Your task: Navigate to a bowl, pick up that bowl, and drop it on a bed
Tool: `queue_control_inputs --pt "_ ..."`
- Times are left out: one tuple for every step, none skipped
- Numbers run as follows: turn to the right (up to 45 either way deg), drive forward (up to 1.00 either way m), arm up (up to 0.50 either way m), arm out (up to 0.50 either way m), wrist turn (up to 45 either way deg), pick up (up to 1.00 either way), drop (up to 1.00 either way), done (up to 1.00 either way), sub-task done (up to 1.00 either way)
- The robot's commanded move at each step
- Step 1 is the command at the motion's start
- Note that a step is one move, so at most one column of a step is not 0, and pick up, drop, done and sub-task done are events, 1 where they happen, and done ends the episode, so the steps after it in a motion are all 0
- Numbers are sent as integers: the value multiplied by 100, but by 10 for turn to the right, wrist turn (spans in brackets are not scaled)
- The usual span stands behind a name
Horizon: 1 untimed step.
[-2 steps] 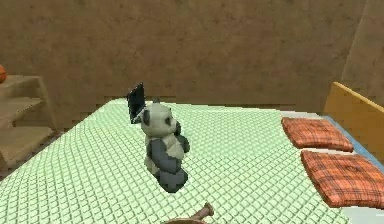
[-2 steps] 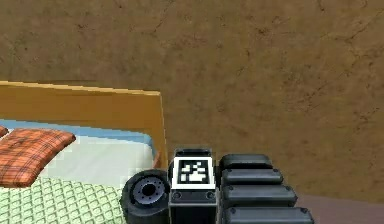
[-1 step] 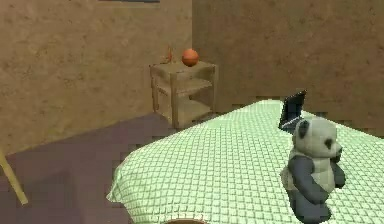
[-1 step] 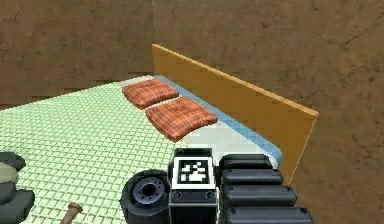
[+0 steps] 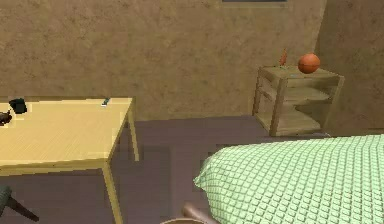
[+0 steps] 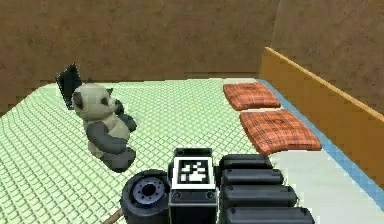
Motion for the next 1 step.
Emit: queue_control_inputs --pt "0 15 0 0 0 0 0 0 0"
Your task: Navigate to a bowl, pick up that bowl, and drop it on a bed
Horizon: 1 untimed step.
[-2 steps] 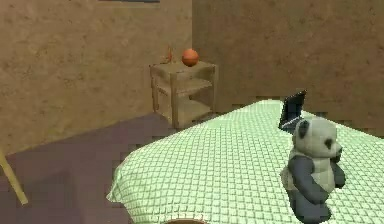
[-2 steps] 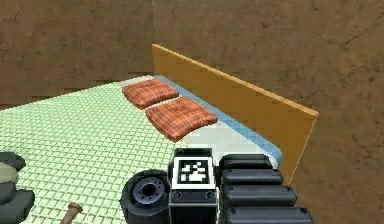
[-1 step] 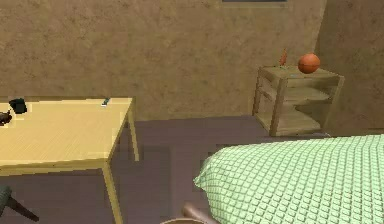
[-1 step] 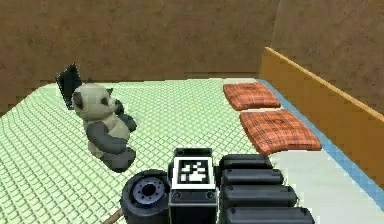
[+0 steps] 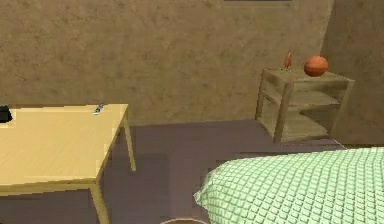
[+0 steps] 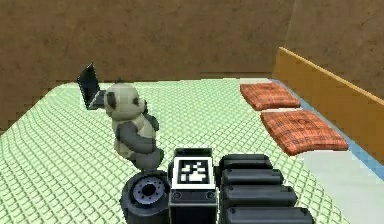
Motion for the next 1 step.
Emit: queue_control_inputs --pt "450 0 0 0 0 0 0 0 0"
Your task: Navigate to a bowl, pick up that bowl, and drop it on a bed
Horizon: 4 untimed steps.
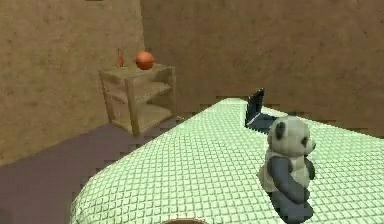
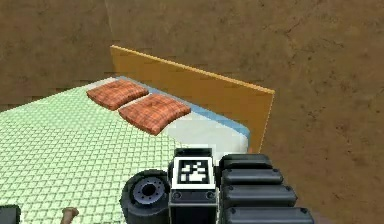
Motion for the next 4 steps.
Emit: queue_control_inputs --pt "450 0 0 0 0 0 0 0 0" --pt "450 0 0 0 0 0 0 0 0" --pt "300 0 0 0 0 0 0 0 0" --pt "-450 0 0 0 0 0 0 0 0"
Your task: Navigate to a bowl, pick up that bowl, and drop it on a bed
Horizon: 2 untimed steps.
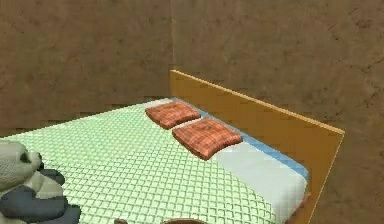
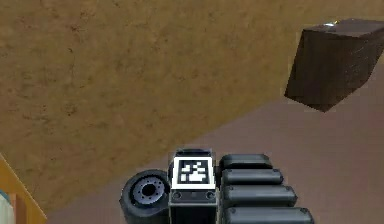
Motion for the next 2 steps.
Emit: queue_control_inputs --pt "-450 0 0 0 0 0 0 0 0" --pt "-450 0 0 0 0 0 0 0 0"
